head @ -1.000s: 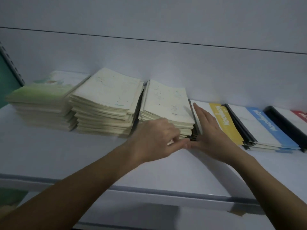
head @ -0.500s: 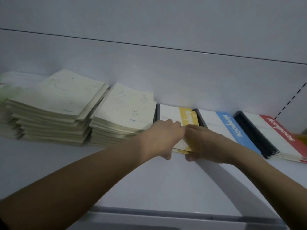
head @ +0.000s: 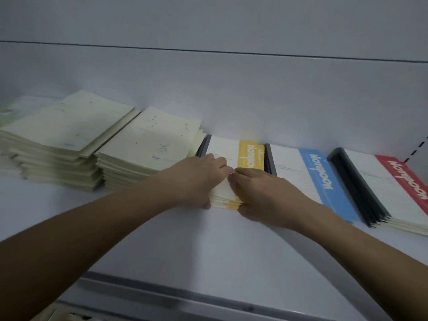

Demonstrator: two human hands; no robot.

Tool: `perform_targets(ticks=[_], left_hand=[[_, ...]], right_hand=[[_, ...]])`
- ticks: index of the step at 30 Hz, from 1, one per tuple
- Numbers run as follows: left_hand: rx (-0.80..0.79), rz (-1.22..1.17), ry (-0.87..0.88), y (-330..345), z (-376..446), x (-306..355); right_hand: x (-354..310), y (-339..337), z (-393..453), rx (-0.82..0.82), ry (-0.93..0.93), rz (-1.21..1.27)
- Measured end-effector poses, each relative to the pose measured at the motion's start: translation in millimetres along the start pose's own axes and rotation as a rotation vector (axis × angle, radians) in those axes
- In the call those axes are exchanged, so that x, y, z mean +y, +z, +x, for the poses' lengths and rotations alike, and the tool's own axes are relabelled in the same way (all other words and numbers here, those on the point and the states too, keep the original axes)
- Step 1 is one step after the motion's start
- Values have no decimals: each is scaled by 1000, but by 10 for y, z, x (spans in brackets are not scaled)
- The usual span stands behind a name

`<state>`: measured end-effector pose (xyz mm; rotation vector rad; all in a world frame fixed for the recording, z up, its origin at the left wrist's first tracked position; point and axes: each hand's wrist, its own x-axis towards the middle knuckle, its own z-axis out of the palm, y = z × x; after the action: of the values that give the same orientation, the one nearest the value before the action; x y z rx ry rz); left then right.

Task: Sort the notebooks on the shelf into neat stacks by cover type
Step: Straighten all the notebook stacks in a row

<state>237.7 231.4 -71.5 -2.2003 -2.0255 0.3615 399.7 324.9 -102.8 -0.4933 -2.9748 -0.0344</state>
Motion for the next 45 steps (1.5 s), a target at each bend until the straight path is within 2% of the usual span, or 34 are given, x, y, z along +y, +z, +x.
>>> perform_targets(ticks=[4,9,15,17,24,27,30,32,34,38,41,43,45], left_hand=[[24,47,21,-5,6,-33],[-72,-38,30,46,-77,-94],[216,170,67,174,-108,-108],[249,172,61,235,-173,-111],[218,288,112,141,-228,-156],[167,332,76,122,-182,-126],[78,276,68,101,-155,-174],[-13,199,33,42,-139,-178],[-28,190,31,28,-123,-124],[69,191,4,65,-179,-60],[130,185,-20,83,-239,22],[170,189,-36,102,-273,71],[214,156,-36,125,-316,92]], right_hand=[[12,41,-3,-8,2,1],[-19,-6,-43,-11,-10,22],[-123,62,-32,100,34,-150],[-183,120,-75,158,82,-124],[-189,147,-113,126,64,-178],[-193,163,-89,135,126,-152],[-226,177,-150,158,176,-124],[-213,128,-186,130,214,-124],[-193,9,-187,44,244,-133],[-174,-242,-25,-123,243,-245],[-171,-282,49,-189,265,-276],[-206,-290,1,-178,326,-205],[-275,-366,-150,-129,416,-15]])
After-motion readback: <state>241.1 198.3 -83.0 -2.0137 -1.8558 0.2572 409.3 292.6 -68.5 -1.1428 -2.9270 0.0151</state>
